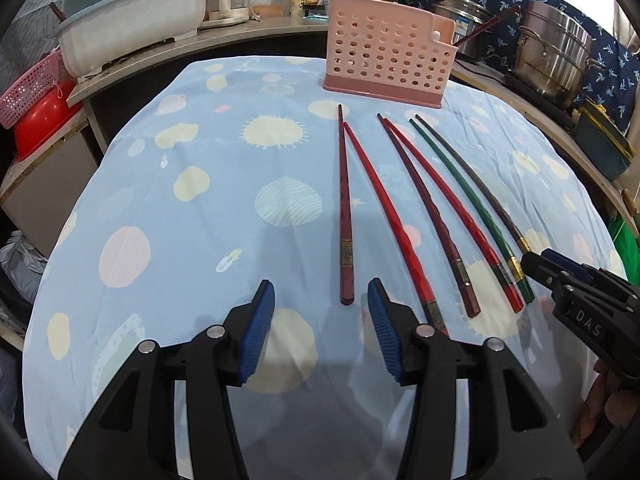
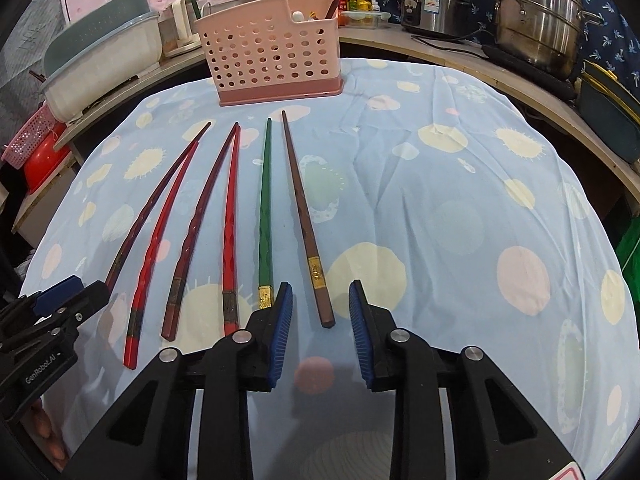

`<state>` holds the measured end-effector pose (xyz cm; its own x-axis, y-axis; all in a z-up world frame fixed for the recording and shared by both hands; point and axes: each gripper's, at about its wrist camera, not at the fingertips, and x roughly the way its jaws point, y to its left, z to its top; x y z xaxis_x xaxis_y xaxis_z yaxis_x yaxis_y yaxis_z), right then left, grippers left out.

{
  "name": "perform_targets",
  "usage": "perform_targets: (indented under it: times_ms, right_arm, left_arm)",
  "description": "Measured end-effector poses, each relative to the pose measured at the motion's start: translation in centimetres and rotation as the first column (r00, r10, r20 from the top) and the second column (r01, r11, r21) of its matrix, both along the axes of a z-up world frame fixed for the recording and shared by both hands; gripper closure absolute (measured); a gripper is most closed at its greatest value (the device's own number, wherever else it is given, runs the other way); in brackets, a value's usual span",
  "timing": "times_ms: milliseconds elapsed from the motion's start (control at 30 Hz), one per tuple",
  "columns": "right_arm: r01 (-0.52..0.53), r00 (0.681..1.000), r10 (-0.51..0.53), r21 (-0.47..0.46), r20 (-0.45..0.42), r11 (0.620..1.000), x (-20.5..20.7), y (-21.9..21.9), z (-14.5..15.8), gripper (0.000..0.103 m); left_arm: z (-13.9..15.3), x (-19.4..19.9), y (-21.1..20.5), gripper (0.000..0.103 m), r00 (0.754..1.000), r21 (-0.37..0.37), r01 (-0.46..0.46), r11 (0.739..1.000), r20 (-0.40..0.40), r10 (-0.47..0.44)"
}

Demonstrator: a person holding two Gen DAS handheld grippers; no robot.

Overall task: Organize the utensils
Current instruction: 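Grasp a dark red chopstick with the left tool while the right tool grasps a green chopstick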

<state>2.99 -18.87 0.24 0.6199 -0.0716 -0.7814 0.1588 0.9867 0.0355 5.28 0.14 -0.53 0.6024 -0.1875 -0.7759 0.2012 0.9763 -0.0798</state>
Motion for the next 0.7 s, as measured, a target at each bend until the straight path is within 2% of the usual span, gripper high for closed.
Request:
perform_targets:
  times_ms: [167, 267, 367, 433, 533, 700]
  right_arm:
    - [-0.004, 1.000, 0.004, 0.001, -0.004, 1.000, 0.3, 0.0, -0.1, 0.082]
    - [-0.006, 1.000, 0.006, 0.004, -0.003, 1.000, 0.3, 0.0, -0.1, 0.082]
    - [-0.006, 1.000, 0.006, 0.004, -0.002, 1.000, 0.3, 0.0, -0.2, 0.083]
    - [-0.006, 1.000, 0.006, 0.007, -0.001, 1.000, 0.3, 0.0, -0.2, 0.084]
    - [-0.010, 1.000, 0.010, 0.015, 0.000, 1.000, 0.2, 0.0, -0.2, 0.092]
    - [-0.019, 1.000, 0.019, 0.025, 0.006, 1.000, 0.0, 0.0, 0.0, 0.095]
  left_arm:
    - [-0.3, 1.3, -0.6, 0.058, 1.000, 0.020, -0.009, 1.000, -0.015, 0.009]
    - [-0.4, 2.0, -0.8, 0.062, 1.000, 0.026, -0.014, 1.000, -0.017, 0.015]
    - [-0.5, 2.3, -1.0, 0.071, 1.000, 0.030, -0.009, 1.000, -0.015, 0.010]
    - [-0.5, 2.5, -0.9, 0.081, 1.000, 0.028, -0.007, 1.000, -0.016, 0.007]
    - [-0.5, 2.6, -0.7, 0.095, 1.000, 0.013, -0.002, 1.000, -0.019, 0.003]
    - [-0.2, 2.3, -0.3, 0.096, 1.000, -0.002, 0.004, 1.000, -0.025, -0.004]
